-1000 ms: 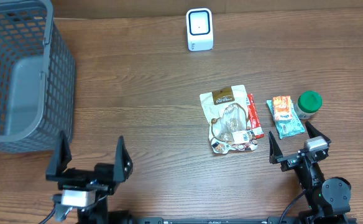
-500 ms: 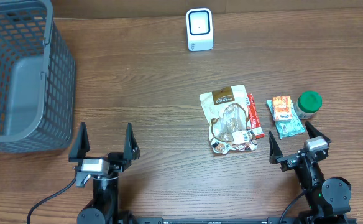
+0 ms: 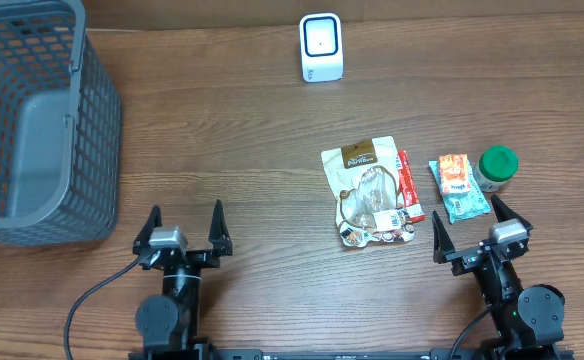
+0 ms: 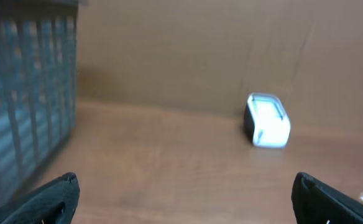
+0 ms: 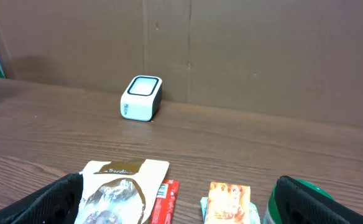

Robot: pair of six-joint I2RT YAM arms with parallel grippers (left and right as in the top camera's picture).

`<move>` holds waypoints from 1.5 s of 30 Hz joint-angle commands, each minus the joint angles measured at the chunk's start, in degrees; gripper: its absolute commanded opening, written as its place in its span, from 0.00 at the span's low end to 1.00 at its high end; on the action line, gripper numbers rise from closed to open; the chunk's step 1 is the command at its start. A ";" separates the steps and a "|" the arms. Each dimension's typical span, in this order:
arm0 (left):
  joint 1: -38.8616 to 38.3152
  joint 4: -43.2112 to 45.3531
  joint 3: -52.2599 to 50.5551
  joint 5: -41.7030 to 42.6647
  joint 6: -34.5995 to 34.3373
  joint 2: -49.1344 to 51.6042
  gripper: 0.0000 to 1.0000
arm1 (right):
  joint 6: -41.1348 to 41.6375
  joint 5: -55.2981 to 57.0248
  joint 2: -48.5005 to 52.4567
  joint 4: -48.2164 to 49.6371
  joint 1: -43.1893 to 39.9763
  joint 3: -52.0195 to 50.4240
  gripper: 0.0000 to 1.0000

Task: Scan the item barcode

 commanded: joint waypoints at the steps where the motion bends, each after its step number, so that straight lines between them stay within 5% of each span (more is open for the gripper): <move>1: -0.37 -4.90 -0.22 -1.86 -0.22 -0.42 1.00 | -0.07 -0.15 -0.50 0.17 -0.28 -0.59 1.00; 45: -0.37 -5.11 -0.22 -1.81 2.89 -0.37 1.00 | -0.07 -0.15 -0.50 0.17 -0.28 -0.59 1.00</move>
